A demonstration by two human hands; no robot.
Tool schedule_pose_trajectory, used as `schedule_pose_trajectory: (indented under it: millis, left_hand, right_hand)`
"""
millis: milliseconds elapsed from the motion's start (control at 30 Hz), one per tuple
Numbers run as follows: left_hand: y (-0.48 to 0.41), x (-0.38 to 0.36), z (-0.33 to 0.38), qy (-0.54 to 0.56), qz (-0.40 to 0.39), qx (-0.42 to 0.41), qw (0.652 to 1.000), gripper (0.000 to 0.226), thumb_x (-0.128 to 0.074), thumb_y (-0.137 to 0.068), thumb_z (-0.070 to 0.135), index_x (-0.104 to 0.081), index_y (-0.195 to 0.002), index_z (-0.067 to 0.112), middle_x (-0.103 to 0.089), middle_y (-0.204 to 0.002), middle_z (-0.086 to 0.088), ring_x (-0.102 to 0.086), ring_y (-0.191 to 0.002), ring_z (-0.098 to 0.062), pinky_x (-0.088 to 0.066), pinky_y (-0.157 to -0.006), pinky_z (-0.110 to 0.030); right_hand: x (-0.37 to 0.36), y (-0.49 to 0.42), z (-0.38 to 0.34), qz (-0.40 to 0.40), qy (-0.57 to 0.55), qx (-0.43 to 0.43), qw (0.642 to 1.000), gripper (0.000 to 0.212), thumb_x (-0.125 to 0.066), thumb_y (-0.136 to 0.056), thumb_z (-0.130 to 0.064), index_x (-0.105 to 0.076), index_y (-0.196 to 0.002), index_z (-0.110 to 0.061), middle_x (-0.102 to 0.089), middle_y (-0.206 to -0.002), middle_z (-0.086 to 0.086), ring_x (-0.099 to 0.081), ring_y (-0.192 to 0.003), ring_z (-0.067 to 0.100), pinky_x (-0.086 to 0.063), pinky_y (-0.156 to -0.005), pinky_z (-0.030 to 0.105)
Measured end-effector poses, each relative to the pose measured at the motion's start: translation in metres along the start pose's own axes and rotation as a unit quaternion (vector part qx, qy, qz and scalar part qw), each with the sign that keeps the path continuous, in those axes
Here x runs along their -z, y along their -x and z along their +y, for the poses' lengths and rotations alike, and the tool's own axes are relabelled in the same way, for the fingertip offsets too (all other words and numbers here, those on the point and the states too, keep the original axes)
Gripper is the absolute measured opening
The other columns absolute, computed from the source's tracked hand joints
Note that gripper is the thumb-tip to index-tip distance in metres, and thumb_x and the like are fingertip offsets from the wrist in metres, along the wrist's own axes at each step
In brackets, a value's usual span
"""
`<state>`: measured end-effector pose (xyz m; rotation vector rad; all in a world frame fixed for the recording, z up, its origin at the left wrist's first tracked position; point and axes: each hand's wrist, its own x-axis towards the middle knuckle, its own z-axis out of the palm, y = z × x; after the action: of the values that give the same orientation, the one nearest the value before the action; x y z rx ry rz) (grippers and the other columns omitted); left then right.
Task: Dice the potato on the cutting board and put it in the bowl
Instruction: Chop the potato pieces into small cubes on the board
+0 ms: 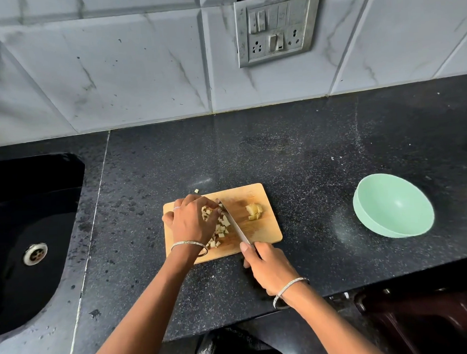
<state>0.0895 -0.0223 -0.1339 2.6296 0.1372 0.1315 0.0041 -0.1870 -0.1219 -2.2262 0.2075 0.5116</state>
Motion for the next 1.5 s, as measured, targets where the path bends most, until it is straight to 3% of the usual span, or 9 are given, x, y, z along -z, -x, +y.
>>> schedule_pose_trajectory:
  millis: [67, 200, 333, 433, 567, 700, 867, 1000, 1500]
  left_hand:
    - [-0.002, -0.001, -0.001, 0.001, 0.003, 0.004, 1.0, 0.014, -0.065, -0.085, 0.045, -0.072, -0.09, 0.034, -0.063, -0.113, 0.01, -0.048, -0.114, -0.021, -0.017, -0.078, -0.035]
    - [-0.003, -0.003, -0.002, -0.022, 0.016, -0.008, 1.0, 0.022, -0.055, -0.092, 0.044, -0.071, -0.092, 0.029, -0.065, -0.108, 0.005, -0.049, -0.109, -0.025, -0.022, -0.08, -0.039]
    - [-0.004, -0.005, 0.001, 0.0, 0.014, -0.011, 1.0, 0.039, -0.047, -0.09, 0.059, -0.07, -0.082, 0.028, -0.064, -0.101, 0.005, -0.049, -0.109, -0.024, -0.025, -0.082, -0.04]
    - [-0.006, -0.007, -0.001, 0.029, -0.006, -0.014, 0.999, 0.031, -0.059, -0.083, 0.06, -0.071, -0.081, 0.032, -0.063, -0.102, 0.007, -0.048, -0.109, -0.023, -0.028, -0.082, -0.039]
    - [-0.004, -0.008, -0.003, -0.003, 0.004, -0.006, 1.0, 0.007, -0.072, -0.08, 0.039, -0.071, -0.085, 0.034, -0.062, -0.109, 0.009, -0.048, -0.113, -0.025, -0.03, -0.086, -0.042]
    - [0.003, -0.011, 0.004, -0.038, 0.025, -0.005, 0.999, 0.013, -0.068, -0.082, 0.029, -0.068, -0.093, 0.037, -0.061, -0.113, 0.009, -0.046, -0.115, -0.022, -0.026, -0.088, -0.043]
    - [0.005, -0.022, 0.027, -0.041, -0.025, -0.082, 0.995, 0.026, -0.065, -0.08, 0.053, -0.064, -0.103, 0.041, -0.066, -0.108, 0.016, -0.049, -0.115, -0.016, -0.027, -0.088, -0.041]
    - [0.003, -0.035, 0.044, -0.042, -0.041, -0.115, 0.992, 0.025, -0.066, -0.08, 0.05, -0.062, -0.103, 0.042, -0.068, -0.104, 0.018, -0.049, -0.114, -0.013, -0.023, -0.085, -0.04]
    - [-0.003, -0.05, 0.033, 0.006, -0.022, -0.122, 0.992, 0.023, -0.069, -0.075, 0.058, -0.067, -0.089, 0.04, -0.069, -0.092, 0.018, -0.054, -0.107, -0.007, -0.018, -0.086, -0.036]
  right_hand:
    - [0.005, 0.002, 0.003, 0.002, -0.002, 0.005, 1.0, 0.044, -0.038, -0.099, -0.05, -0.055, -0.07, -0.023, -0.052, -0.054, -0.009, -0.047, -0.05, 0.009, -0.034, -0.048, 0.026]
    - [0.017, 0.005, 0.009, -0.003, 0.028, 0.017, 0.999, 0.044, -0.038, -0.1, -0.05, -0.059, -0.075, -0.019, -0.052, -0.042, -0.025, -0.043, -0.047, 0.002, -0.031, -0.048, 0.021]
    - [0.026, 0.003, 0.014, 0.014, 0.045, 0.031, 0.998, 0.044, -0.038, -0.099, -0.051, -0.06, -0.076, -0.02, -0.051, -0.047, -0.014, -0.047, -0.05, 0.002, -0.035, -0.054, 0.027]
    - [0.026, 0.001, 0.018, 0.0, 0.029, 0.029, 0.999, 0.045, -0.038, -0.099, -0.052, -0.061, -0.076, -0.02, -0.051, -0.044, -0.016, -0.045, -0.048, 0.001, -0.032, -0.051, 0.024]
    - [0.029, -0.001, 0.024, -0.003, -0.038, 0.0, 0.999, 0.048, -0.04, -0.098, -0.053, -0.06, -0.073, -0.018, -0.047, -0.039, -0.021, -0.037, -0.044, 0.001, -0.025, -0.047, 0.019]
    - [0.035, -0.004, 0.031, 0.054, -0.01, -0.013, 0.998, 0.047, -0.039, -0.098, -0.052, -0.061, -0.072, -0.021, -0.051, -0.051, -0.01, -0.048, -0.051, 0.011, -0.034, -0.051, 0.027]
    - [0.035, -0.009, 0.041, 0.096, 0.039, -0.035, 0.994, 0.047, -0.036, -0.099, -0.051, -0.064, -0.084, -0.018, -0.064, -0.078, 0.002, -0.061, -0.079, 0.027, -0.045, -0.071, 0.035]
    - [0.029, -0.013, 0.049, 0.097, 0.06, -0.04, 0.993, 0.049, -0.033, -0.099, -0.054, -0.063, -0.089, -0.017, -0.068, -0.096, 0.009, -0.062, -0.092, 0.032, -0.045, -0.076, 0.037]
    - [0.03, -0.005, 0.046, 0.064, 0.056, -0.014, 0.996, 0.048, -0.032, -0.1, -0.052, -0.063, -0.088, -0.017, -0.065, -0.087, 0.001, -0.061, -0.088, 0.027, -0.045, -0.078, 0.037]
